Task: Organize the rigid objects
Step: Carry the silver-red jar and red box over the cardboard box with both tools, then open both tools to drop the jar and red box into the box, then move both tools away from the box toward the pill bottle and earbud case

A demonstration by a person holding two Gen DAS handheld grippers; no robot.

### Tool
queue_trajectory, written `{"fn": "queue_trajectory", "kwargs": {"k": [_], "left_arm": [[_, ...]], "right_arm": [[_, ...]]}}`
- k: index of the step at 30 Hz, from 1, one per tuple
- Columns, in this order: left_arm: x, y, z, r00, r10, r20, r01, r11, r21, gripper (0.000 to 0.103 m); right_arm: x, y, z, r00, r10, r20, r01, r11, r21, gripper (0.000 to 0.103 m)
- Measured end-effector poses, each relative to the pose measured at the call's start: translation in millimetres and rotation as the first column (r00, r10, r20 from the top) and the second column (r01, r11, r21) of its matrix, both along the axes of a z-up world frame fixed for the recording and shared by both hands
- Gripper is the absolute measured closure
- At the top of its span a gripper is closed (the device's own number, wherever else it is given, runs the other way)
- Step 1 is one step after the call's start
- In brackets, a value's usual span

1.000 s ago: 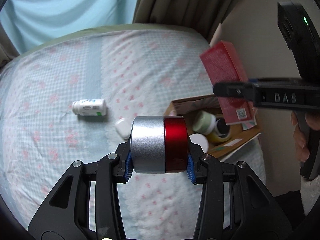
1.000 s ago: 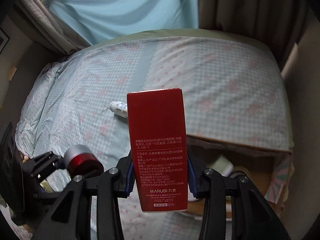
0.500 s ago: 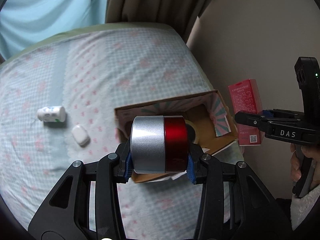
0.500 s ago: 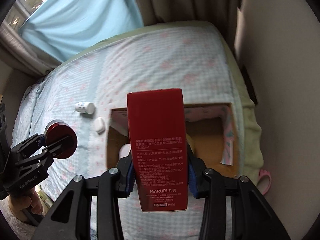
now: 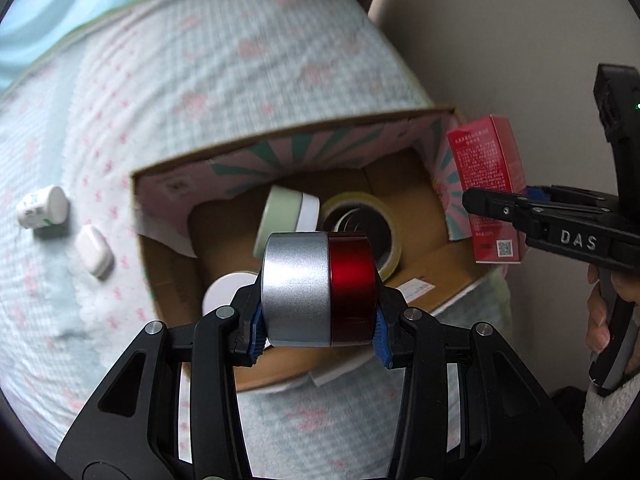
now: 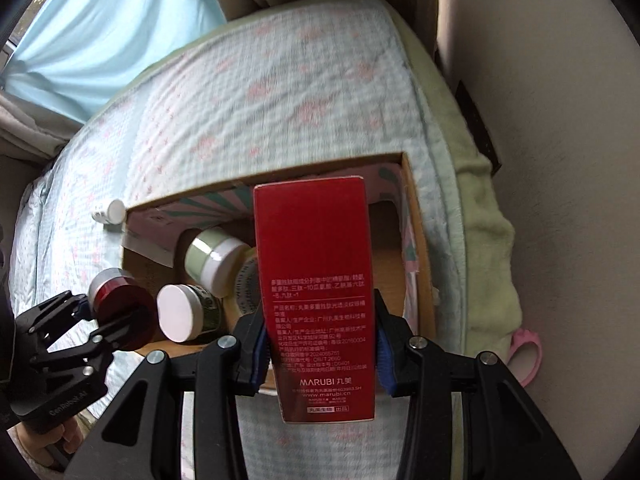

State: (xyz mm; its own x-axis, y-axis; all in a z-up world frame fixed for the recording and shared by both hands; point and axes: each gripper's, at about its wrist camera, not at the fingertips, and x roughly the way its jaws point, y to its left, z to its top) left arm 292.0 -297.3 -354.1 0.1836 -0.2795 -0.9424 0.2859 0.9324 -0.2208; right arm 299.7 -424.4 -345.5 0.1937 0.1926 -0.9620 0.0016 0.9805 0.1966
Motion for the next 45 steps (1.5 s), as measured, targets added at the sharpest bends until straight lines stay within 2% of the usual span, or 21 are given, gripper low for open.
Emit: {"fn": "queue_trajectory", "kwargs": {"k": [8,15,16,17,18,19,20,23,26,34,38,41,45], "left_arm": [[6,-26,-47,0.995,-0.075,-0.062,0.08,0.994,0.075,0.066],[8,-39,-60,0.989,-0.129,-0.077,0.137,0.984,0.118,0.063],[8,-42,-59,0.988,-0.138,-0.069,0.146,0.981,0.129,0.059],[7,-44,-56,0.987,-0.149,-0.061,0.155,0.98,0.124,0.037],[6,-44,-52,0.986,-0.157,-0.052,0.162,0.98,0.112,0.002],[5,-44,-47,0.986,-0.16,-0.036,0.163,0.981,0.105,0.002],[4,-42,-40,0.987,-0.162,-0.016,0.162,0.982,0.098,0.0],[-1,-35,-31,0.988,-0.154,0.001,0.153,0.982,0.109,0.0],[-5,-24,-25,0.992,-0.124,-0.003,0.124,0.988,0.09,0.0],[-9,-4,4,0.997,-0.076,0.021,0.074,0.994,0.084,0.0],[-16,5,25,0.997,-0.058,0.056,0.054,0.995,0.082,0.0],[-24,14,43,0.996,-0.044,0.081,0.038,0.997,0.073,0.0],[-36,31,67,0.993,-0.019,0.114,0.012,0.998,0.065,0.0]], "right_arm": [[12,5,-40,0.999,0.036,-0.036,-0.036,0.999,0.002,0.064],[21,2,-63,0.995,0.015,-0.1,-0.012,0.999,0.03,0.063],[22,2,-64,0.994,0.013,-0.106,-0.01,1.0,0.025,0.063],[22,2,-63,0.994,0.01,-0.111,-0.008,1.0,0.022,0.055],[22,0,-60,0.994,0.001,-0.107,0.002,1.0,0.026,0.035],[22,-2,-56,0.995,-0.013,-0.096,0.016,0.999,0.033,0.021],[20,-5,-50,0.997,-0.021,-0.077,0.026,0.998,0.056,0.0],[16,-13,-39,0.997,-0.034,-0.074,0.042,0.993,0.111,0.0],[11,-16,-33,0.999,-0.035,-0.04,0.039,0.996,0.086,0.0],[5,-13,-14,1.0,-0.001,-0.031,0.002,1.0,0.021,0.0],[0,-15,2,0.998,-0.037,-0.042,0.039,0.998,0.045,0.0],[-4,-15,19,0.998,-0.067,-0.015,0.068,0.996,0.065,0.0],[-12,-7,45,0.997,-0.08,0.022,0.079,0.996,0.044,0.0]]}}
